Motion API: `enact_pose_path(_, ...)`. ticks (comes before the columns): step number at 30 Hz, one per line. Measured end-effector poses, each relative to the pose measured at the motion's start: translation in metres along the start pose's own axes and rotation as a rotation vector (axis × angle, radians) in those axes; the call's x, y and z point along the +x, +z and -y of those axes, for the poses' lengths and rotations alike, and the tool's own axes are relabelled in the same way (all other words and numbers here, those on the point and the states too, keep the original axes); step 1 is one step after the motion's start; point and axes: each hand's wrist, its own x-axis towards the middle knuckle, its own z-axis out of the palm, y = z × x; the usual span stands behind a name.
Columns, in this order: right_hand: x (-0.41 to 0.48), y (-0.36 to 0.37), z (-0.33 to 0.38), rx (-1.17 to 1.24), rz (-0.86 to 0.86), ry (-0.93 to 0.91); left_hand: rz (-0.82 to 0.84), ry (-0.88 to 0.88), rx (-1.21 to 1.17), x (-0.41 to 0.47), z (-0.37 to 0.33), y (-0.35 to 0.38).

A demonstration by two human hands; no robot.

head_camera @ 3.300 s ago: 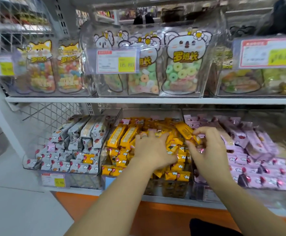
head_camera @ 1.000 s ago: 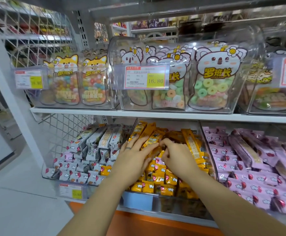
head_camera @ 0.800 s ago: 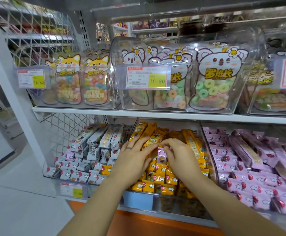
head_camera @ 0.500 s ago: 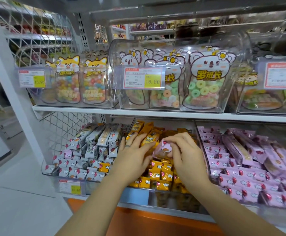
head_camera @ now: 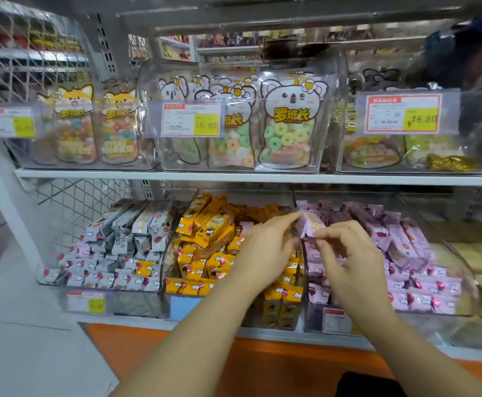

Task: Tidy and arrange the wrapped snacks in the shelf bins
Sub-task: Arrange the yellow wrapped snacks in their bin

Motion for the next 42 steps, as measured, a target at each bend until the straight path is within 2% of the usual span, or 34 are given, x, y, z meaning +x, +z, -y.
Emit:
enact_pose_path(5, 0.002, -0.014, -0.019, -0.112, 0.004, 0.059, 0.114, 0.009, 0.114, 0.012, -0.022, 0.019)
enact_pose_path(9, 0.005, -0.018, -0.034, -0.206, 0.117, 0.207, 0.215, 0.016, 0.253, 0.016, -0.026, 0.031)
enact_pose_path(15, 0.006, -0.023, -0.045, -0.402, 0.225, 0.292, 0.333, 0.005, 0.339, 0.017, -0.02, 0.042)
enact_pose_path(19, 0.007, -0.025, -0.042, -0.417, 0.291, 0.322, 0.249, 0.03, 0.205, 0.009, -0.017, 0.038)
enact_pose_path(22, 0.009, -0.023, -0.038, -0.327, 0.277, 0.313, 0.158, -0.007, 0.036, -0.004, -0.009, 0.02)
enact_pose_path(24, 0.011, -0.017, -0.034, -0.276, 0.267, 0.281, 0.1, -0.043, 0.033, -0.01, 0.001, 0.004)
enact_pose_path(27, 0.015, 0.001, -0.027, -0.221, 0.298, 0.23, 0.012, -0.078, 0.126, -0.008, 0.022, -0.014)
enact_pose_path(30, 0.02, 0.023, -0.023, -0.176, 0.331, 0.204, -0.005, -0.095, 0.232, -0.001, 0.04, -0.022)
enact_pose_path(34, 0.025, 0.043, -0.028, -0.215, 0.359, 0.137, -0.011, -0.012, 0.593, 0.02, 0.049, -0.025)
enact_pose_path(36, 0.026, 0.049, -0.033, -0.268, 0.373, 0.13, 0.015, -0.021, 0.76, 0.034, 0.054, -0.024)
enact_pose_path(39, 0.027, 0.052, -0.037, -0.301, 0.404, 0.135, 0.14, -0.078, 0.97, 0.051, 0.058, -0.021)
enact_pose_path(42, 0.026, 0.052, -0.04, -0.281, 0.403, 0.123, 0.098, -0.057, 1.05, 0.066, 0.063, -0.016)
